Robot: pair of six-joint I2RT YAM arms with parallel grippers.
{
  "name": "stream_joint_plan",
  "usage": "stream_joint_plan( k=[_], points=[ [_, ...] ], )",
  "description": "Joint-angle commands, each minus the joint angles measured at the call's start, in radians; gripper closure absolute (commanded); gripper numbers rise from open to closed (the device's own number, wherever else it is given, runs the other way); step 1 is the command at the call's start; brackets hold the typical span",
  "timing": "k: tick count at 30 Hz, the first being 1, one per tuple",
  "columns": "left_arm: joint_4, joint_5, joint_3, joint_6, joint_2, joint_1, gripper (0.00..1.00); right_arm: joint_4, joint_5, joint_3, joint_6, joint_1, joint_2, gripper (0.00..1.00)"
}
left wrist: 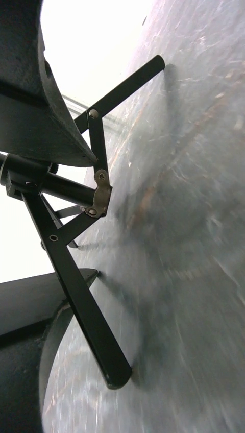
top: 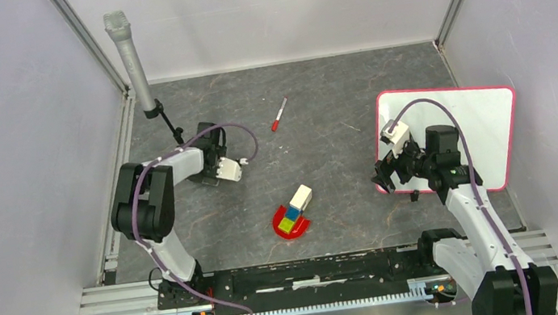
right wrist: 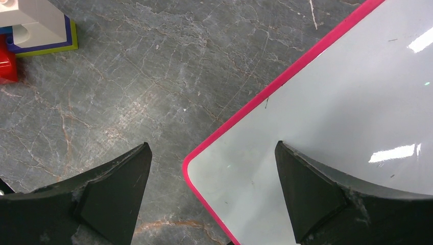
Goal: Write a sentence on the whiteboard
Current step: Move the distractor to the center of the board.
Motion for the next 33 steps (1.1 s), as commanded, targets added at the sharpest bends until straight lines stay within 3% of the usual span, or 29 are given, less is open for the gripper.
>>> stream_joint_plan(
  k=[1, 15, 28, 33],
  points=[
    [0.022, 0.062, 0.075, 0.101, 0.061, 0.067, 0.21, 0.024, 0.007, 0.011, 0.008, 0.004, 0.010, 0.03],
    [0.007, 0.076, 0.221, 0.155, 0.176, 0.204, 0.19, 0.024, 0.012, 0.014, 0.011, 0.004, 0.026, 0.03],
    [-0.237, 0.122, 0.160, -0.018, -0.030, 0.074, 0.05, 0.027, -0.002, 0.011, 0.008, 0.004, 0.020, 0.03],
    [-0.439, 0.220, 0.207, -0.162, -0.140, -0.034, 0.02, 0.028, -0.019, 0.007, 0.008, 0.004, 0.001, 0.03]
  ],
)
